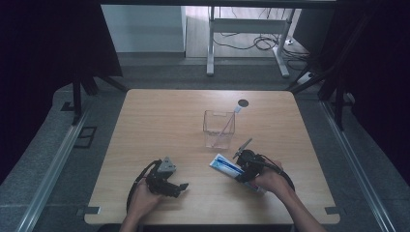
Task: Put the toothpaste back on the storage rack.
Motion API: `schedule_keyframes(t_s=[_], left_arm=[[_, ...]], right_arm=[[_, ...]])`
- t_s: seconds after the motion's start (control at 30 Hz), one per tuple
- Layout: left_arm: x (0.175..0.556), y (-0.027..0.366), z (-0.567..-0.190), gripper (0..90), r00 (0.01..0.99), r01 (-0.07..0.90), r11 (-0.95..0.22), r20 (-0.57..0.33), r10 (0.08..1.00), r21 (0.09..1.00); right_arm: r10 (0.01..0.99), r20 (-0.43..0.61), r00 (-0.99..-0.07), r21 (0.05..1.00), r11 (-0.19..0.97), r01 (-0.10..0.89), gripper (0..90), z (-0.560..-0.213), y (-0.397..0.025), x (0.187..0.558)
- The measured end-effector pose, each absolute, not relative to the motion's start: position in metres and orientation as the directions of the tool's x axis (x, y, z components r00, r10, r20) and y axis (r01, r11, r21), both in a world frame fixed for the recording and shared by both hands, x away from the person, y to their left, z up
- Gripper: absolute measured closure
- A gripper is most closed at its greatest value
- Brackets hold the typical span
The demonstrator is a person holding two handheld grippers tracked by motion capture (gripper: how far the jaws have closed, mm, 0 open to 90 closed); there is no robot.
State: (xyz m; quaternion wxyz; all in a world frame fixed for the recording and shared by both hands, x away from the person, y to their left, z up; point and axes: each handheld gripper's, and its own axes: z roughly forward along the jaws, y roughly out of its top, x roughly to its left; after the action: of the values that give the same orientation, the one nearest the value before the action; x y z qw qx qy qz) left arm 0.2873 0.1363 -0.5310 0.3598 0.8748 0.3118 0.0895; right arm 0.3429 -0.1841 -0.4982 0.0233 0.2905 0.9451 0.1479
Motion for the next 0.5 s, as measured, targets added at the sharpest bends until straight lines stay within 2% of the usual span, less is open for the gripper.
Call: schedule_keyframes(t_s=[0.17, 0.5], left_arm=[[0.2875, 0.1363, -0.5315, 13.3, 0.791, 0.481, -0.549, -0.068, 0.608, 0.684], [0.2874, 0.1356, -0.5315, 13.4, 0.794, 0.477, -0.552, -0.067, 0.604, 0.683]], right_arm=[[0.575, 0.054, -0.816, 0.308, 0.768, 0.561, 66.0, -0.4943, -0.1864, 0.3418], [0.532, 0.044, -0.846, 0.342, 0.787, 0.513, 70.1, -0.4928, -0.1911, 0.3368]])
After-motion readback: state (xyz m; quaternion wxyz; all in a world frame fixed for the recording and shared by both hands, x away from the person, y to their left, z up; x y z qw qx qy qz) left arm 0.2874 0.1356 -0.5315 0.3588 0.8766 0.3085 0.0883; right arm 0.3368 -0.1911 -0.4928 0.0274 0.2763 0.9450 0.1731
